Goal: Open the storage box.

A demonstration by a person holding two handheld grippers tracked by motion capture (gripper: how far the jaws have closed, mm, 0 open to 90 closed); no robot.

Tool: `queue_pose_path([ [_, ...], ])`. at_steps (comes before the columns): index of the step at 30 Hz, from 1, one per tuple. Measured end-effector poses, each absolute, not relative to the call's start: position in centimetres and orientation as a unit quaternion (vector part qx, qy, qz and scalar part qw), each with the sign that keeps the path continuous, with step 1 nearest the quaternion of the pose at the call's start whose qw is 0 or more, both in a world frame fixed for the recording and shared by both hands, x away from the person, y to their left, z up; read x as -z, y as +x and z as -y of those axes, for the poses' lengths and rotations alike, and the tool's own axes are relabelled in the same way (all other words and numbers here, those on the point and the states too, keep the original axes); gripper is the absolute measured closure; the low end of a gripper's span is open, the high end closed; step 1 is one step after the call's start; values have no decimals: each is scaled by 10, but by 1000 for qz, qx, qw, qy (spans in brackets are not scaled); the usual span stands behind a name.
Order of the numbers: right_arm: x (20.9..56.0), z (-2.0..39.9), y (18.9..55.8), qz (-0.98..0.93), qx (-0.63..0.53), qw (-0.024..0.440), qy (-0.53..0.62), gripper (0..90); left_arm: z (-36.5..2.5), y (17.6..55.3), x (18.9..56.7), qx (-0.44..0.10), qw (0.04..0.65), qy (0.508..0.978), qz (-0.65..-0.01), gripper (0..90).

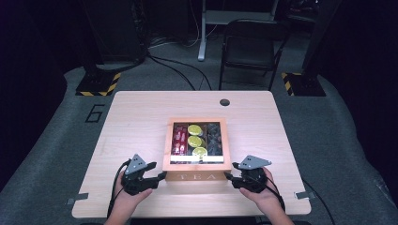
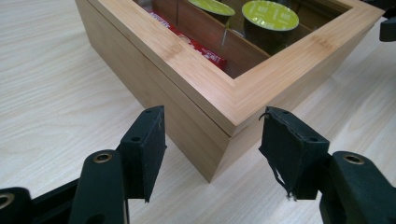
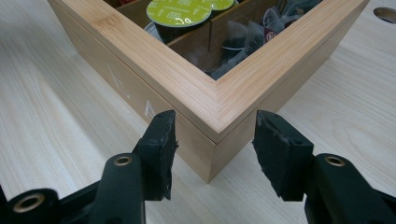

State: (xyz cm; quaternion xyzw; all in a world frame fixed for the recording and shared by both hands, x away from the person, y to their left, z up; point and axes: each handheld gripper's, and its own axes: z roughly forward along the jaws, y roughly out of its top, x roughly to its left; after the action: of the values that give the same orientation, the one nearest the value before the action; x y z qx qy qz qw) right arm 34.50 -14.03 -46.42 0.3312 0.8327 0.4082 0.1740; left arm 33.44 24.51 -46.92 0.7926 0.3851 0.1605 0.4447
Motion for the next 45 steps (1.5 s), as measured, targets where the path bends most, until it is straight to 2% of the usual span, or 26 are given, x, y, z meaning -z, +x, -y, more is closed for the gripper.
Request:
queue_pose_path([
  [8, 467, 141, 348, -838, -401, 166, 331, 544, -235, 336, 475, -157, 437, 802, -377, 454],
  [14, 471, 140, 350, -838, -398, 160, 337, 556, -227, 336, 478, -169, 426, 809, -370, 458],
  [20, 472, 139, 350, -840, -396, 160, 333, 549, -228, 338, 480, -160, 423, 807, -378, 462],
  [36, 470, 140, 351, -835, -407, 158, 334, 564, -223, 336, 477, -179, 430, 800, -379, 463],
  [45, 467, 138, 351, -828, -418, 177, 330, 552, -223, 337, 473, -180, 437, 797, -376, 460],
])
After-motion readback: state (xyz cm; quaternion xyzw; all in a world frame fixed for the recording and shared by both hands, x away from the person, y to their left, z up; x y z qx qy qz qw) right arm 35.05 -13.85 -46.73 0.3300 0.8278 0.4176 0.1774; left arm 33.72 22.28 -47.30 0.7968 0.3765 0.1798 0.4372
